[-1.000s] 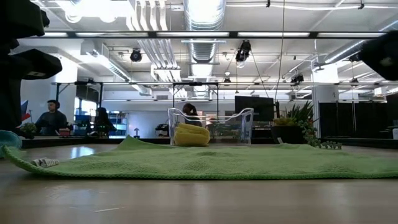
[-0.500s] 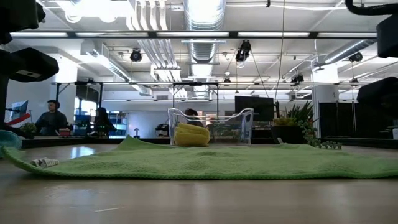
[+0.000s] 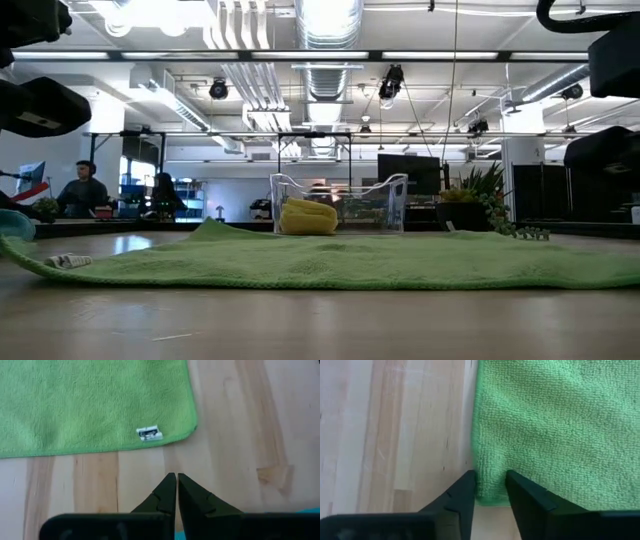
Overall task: Fold microfiber towels
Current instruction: Fold the green microfiber towel
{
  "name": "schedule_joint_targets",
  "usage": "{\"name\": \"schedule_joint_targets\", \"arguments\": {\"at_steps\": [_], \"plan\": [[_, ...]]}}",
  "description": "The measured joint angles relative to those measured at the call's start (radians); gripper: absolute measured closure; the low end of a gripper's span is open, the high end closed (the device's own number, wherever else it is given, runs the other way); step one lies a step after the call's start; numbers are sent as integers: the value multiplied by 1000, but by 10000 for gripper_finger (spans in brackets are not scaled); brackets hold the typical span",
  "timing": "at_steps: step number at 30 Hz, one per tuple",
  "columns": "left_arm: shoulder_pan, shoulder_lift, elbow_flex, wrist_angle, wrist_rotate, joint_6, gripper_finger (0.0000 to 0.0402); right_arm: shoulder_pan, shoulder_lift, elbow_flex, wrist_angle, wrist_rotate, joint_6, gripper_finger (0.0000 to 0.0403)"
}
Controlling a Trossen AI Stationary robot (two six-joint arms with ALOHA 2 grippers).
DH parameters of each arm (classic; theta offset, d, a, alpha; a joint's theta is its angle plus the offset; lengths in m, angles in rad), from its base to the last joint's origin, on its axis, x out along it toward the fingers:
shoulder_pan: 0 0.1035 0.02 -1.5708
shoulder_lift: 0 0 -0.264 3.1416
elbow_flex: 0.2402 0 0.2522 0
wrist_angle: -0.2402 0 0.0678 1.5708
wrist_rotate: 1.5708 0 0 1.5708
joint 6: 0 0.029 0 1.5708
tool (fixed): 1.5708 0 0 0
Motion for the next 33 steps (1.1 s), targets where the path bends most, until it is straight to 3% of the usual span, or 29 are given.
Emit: {"name": "schedule_joint_targets", "arguments": {"at_steps": [9, 15, 19, 25, 33], "plan": [[0, 34, -5, 101, -12, 334, 400, 0, 1, -1, 0, -1, -2, 328], [0, 144, 0, 193, -15, 485, 400, 1, 1, -1, -1, -3, 4, 332], [0, 190, 24, 205, -53, 500, 395, 1, -2, -2, -1, -3, 15, 330], [1, 186, 40, 212, -84, 446, 327, 2, -3, -2, -1, -6, 59, 335], [2, 226, 40, 270, -39, 445, 217, 2, -3, -2, 0, -6, 59, 334]]}}
